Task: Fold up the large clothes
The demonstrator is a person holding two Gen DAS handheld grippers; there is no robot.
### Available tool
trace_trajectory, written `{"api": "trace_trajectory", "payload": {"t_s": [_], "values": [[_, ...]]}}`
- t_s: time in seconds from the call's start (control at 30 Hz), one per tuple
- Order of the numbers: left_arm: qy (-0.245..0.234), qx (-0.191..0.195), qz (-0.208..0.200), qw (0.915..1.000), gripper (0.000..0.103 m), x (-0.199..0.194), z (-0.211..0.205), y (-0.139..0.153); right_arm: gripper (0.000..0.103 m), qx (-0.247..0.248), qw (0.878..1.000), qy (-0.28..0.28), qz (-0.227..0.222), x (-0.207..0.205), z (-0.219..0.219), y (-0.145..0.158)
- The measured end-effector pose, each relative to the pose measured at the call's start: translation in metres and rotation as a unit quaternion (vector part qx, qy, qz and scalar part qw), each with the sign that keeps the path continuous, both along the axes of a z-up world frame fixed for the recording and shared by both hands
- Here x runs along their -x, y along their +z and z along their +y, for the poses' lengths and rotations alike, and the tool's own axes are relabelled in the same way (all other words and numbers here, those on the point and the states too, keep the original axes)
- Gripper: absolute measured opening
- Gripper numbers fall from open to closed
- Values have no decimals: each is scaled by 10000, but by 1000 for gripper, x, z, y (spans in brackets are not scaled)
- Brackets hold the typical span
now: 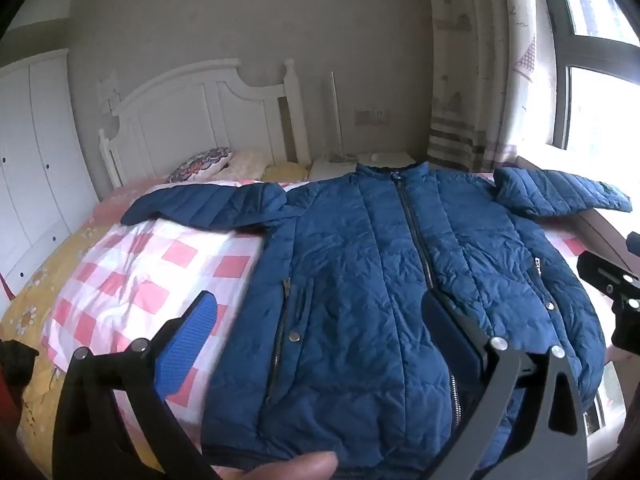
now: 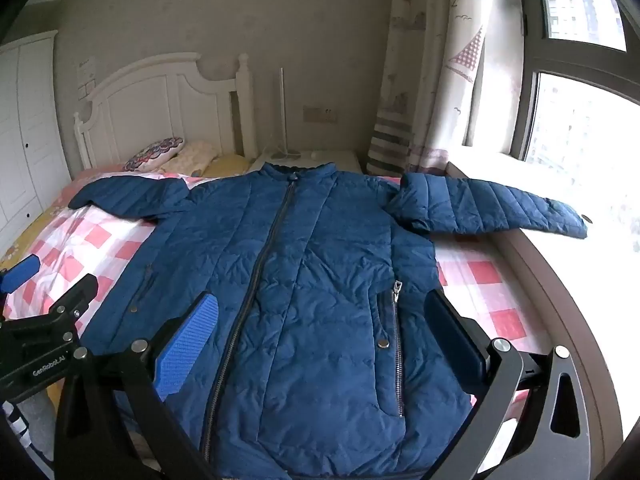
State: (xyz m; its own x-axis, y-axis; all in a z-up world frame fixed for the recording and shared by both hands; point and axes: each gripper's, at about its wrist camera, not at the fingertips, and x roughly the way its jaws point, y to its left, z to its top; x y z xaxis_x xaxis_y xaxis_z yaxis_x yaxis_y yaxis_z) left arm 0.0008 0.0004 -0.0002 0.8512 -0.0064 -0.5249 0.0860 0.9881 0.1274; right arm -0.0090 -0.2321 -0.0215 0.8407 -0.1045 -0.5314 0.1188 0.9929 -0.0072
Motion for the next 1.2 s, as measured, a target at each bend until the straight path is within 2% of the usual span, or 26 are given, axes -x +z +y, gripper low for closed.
{"api": "trace_trajectory", "payload": {"t_s": [1.2], "values": [[12, -1, 61, 10000, 101, -1, 0, 0, 99, -42, 10000, 17, 82, -5, -2, -9]]}}
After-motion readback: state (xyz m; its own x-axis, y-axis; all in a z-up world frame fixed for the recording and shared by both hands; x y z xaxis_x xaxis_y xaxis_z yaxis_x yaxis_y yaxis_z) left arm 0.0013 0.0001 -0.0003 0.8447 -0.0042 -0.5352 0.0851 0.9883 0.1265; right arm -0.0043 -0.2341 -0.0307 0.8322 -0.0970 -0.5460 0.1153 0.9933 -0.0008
